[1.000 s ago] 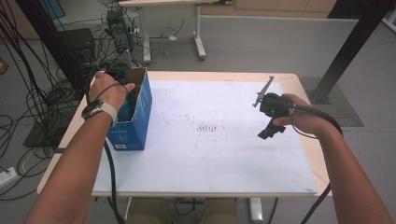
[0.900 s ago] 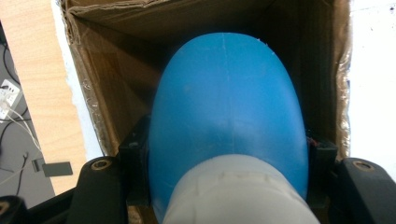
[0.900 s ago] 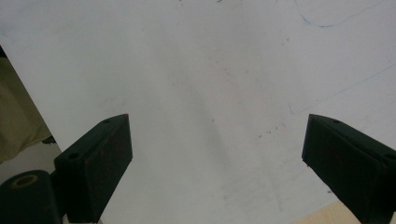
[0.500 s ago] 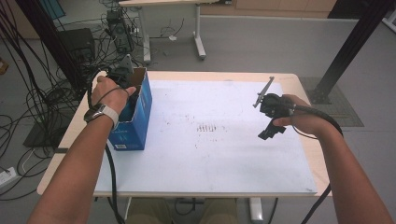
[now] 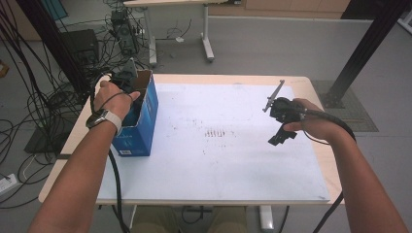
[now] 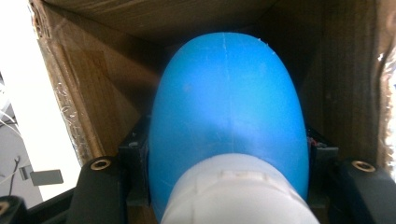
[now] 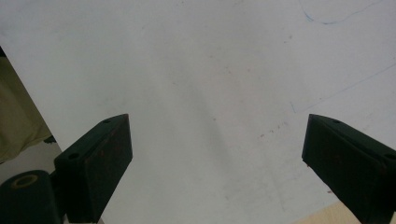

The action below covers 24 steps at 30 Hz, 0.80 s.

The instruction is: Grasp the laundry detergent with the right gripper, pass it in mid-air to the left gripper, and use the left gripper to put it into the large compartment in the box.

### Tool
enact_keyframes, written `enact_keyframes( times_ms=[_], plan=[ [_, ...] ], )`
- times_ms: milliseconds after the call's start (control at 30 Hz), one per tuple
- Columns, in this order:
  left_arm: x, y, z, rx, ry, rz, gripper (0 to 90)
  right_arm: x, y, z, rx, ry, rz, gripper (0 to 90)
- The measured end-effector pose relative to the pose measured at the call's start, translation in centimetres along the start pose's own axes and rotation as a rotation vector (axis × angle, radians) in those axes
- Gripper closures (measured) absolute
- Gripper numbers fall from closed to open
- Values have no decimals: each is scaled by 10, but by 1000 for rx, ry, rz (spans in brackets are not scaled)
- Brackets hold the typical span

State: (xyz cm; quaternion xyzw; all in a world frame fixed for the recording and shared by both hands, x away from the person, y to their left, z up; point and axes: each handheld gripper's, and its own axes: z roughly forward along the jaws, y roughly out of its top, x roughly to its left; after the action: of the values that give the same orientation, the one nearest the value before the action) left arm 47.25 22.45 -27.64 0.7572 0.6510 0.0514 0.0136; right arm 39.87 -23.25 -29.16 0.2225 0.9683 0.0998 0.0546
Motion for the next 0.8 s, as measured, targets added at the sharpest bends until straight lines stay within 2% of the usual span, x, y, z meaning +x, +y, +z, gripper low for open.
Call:
enact_keyframes(
  times_ms=[800],
  plan=[
    [3,-1,0,-1,-9,0,374,2,2,1,2,-1,-1,84]
  ],
)
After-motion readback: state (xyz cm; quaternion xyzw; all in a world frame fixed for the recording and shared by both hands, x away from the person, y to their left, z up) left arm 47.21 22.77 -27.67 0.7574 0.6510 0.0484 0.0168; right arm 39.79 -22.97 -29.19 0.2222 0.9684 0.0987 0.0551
